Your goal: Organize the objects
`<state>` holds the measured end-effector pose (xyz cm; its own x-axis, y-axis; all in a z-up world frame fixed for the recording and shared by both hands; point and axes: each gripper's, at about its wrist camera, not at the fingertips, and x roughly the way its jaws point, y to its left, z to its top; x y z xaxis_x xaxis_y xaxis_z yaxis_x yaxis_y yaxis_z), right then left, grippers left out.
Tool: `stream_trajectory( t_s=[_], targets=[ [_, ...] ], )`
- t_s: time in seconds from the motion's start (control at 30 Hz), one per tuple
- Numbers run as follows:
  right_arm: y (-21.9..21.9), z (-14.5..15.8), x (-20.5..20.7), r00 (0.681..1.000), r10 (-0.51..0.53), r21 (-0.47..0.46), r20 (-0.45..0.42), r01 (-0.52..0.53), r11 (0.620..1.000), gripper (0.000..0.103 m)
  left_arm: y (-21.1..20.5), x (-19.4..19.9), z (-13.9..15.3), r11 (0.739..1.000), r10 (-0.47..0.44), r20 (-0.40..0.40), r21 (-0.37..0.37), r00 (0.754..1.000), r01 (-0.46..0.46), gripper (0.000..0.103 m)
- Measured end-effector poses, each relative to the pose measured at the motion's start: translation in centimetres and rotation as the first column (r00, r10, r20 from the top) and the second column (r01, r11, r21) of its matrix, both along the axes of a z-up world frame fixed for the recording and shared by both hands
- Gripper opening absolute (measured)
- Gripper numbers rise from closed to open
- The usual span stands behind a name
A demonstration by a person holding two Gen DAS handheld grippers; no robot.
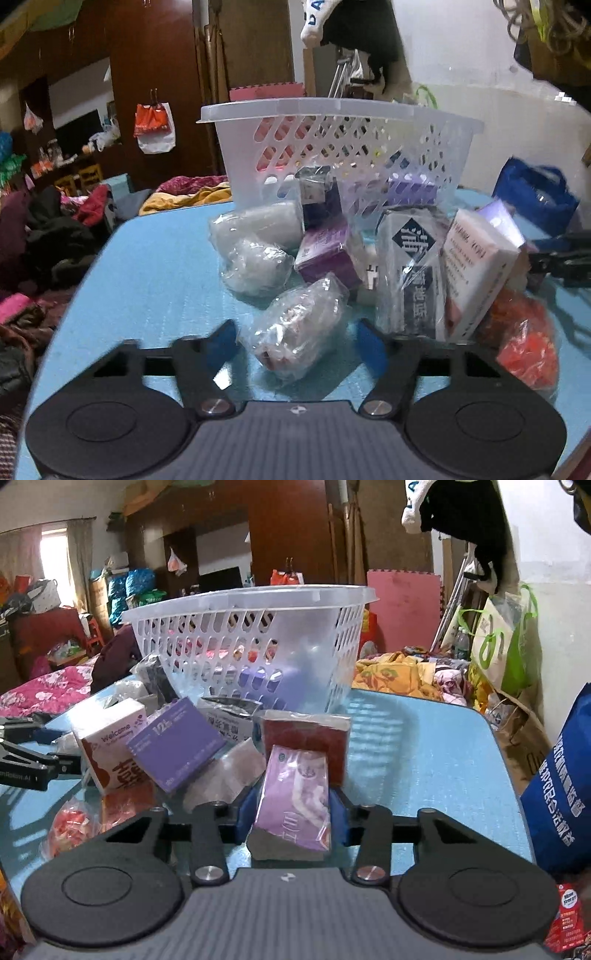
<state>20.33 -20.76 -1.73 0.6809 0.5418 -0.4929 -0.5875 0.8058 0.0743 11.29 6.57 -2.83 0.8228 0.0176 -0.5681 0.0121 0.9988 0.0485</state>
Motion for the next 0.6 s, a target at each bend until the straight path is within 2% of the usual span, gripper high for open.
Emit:
stream_trajectory(
  t_s=[0.3,0.47,0.6],
  targets=[
    [-1.1,0.4,-0.7,0.999,0.008,0.083,0.036,-0.011,0.996,0.046,0.7,-1.6,0.1,0.998,-0.024,0.127,-0.054,0.992,0.031,0.059],
    [-2.8,0.4,-1.1,0.998,-0.004,0.202,0.064,-0.009,0.979,0.046,1.6,-2.0,0.1,0.992,-0.043,0.165,-0.114,0.985,0.063,0.059],
    [-3.6,0.5,-1.3,0.996,-0.024,0.263,0.089,0.0,0.965,0.046,1.8,-2.3,0.2,0.989,-0.046,0.206,-0.131,0.977,0.074,0.059]
  ],
)
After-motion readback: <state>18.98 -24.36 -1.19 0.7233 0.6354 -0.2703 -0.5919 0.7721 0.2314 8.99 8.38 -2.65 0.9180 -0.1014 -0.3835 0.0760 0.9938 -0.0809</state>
